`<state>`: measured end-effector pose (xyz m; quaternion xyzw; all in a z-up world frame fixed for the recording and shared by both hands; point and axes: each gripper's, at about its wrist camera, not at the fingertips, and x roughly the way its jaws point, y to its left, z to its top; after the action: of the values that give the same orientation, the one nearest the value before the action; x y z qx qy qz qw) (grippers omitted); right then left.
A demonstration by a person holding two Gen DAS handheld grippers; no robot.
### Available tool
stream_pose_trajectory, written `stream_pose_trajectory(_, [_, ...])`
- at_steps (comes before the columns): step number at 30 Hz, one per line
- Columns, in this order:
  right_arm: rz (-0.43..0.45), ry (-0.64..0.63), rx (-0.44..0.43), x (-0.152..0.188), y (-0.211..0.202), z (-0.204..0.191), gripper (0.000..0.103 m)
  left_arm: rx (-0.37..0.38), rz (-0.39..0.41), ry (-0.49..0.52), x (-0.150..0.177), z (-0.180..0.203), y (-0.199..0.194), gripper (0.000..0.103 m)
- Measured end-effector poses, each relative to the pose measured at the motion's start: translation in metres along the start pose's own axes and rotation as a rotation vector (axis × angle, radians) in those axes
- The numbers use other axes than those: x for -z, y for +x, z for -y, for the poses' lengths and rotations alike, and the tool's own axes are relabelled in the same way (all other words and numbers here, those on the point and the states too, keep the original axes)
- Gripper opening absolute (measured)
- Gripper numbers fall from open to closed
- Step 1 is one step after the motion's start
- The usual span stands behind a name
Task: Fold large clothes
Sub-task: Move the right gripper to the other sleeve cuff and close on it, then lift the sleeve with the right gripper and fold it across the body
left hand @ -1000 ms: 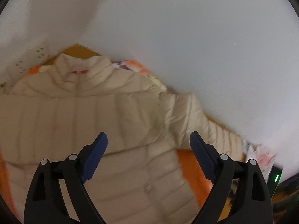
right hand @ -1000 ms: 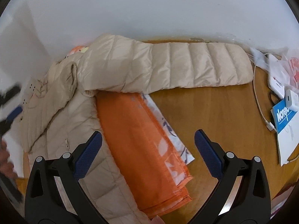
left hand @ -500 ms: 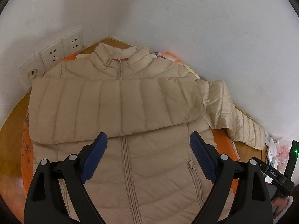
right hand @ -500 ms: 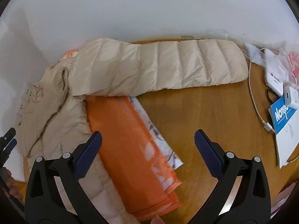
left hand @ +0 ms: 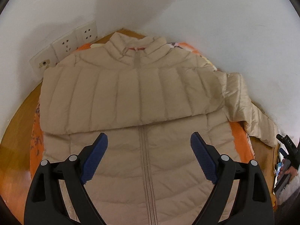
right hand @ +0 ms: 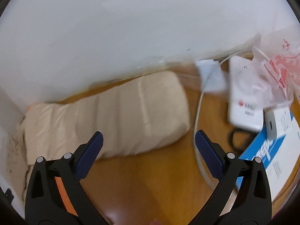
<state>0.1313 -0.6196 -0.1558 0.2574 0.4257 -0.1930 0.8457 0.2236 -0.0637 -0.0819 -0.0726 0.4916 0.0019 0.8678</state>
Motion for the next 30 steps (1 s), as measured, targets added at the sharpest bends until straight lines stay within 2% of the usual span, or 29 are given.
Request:
stream_pose_trajectory(3, [-0.004,0.069,0.021,-0.005,0.014,0.013,0.097,-0.008,0.0,-0.006,-0.002,-0.002,0.001,0.086])
stream_pose_trajectory(6, [0.027,0.024,0.038,-0.007,0.021,0.008,0.091,-0.016,0.0,-0.014,-0.004,-0.001,-0.001,0.086])
stream_pose_trajectory(7, [0.029,-0.012,0.049,-0.006,0.023,0.003,0.083,-0.016,0.002,-0.02,-0.005,-0.001,-0.001,0.086])
stream_pose_trajectory(8, [0.022,-0.051,0.058,-0.005,0.026,-0.002,0.069,-0.017,0.005,-0.027,-0.005,-0.001,-0.002,0.086])
stream_pose_trajectory(9, [0.013,-0.122,0.1,-0.002,0.029,-0.011,0.063,-0.019,0.008,-0.033,-0.005,-0.002,-0.003,0.086])
stream_pose_trajectory(10, [0.014,-0.148,0.112,-0.001,0.029,-0.014,0.042,-0.023,0.011,-0.041,-0.004,-0.003,-0.005,0.086])
stream_pose_trajectory(11, [0.009,-0.162,0.101,-0.001,0.028,-0.015,0.028,-0.026,0.016,-0.048,-0.003,-0.005,-0.007,0.086])
stream_pose_trajectory(14, [0.008,-0.17,0.079,-0.003,0.017,-0.018,0.021,-0.034,0.026,-0.052,0.005,-0.01,-0.013,0.086])
stream_pose_trajectory(17, [0.048,-0.183,0.041,-0.006,-0.005,-0.023,0.02,-0.05,0.016,-0.043,0.013,-0.019,-0.012,0.086])
stream_pose_trajectory(21, [0.098,-0.18,0.006,-0.008,-0.039,-0.035,0.02,-0.031,0.015,-0.1,0.017,-0.043,-0.015,0.086])
stream_pose_trajectory(26, [0.168,-0.204,-0.06,-0.007,-0.088,-0.064,0.02,-0.034,0.055,-0.126,0.016,-0.071,-0.029,0.086])
stream_pose_trajectory(30, [0.231,-0.279,-0.116,-0.013,-0.127,-0.103,0.02,-0.035,0.084,-0.18,0.017,-0.1,-0.04,0.086])
